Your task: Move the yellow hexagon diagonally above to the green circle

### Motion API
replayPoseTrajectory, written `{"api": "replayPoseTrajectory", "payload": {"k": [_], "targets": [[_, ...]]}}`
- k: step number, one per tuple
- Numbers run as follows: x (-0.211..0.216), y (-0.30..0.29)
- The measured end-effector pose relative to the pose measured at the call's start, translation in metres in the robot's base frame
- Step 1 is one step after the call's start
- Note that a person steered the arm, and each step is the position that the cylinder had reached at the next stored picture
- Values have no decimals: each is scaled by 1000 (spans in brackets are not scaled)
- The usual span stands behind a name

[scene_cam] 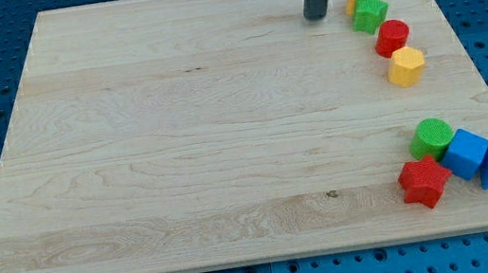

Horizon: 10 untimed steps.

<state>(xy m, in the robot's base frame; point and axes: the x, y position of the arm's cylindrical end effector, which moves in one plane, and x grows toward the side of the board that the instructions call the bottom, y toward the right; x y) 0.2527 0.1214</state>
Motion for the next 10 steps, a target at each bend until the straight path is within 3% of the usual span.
{"api": "replayPoseTrajectory", "payload": {"k": [1, 2, 4, 5, 7, 10], "targets": [[-61, 2], [-60, 56], [19, 102], [53, 103], [78, 106], [177, 107]]}}
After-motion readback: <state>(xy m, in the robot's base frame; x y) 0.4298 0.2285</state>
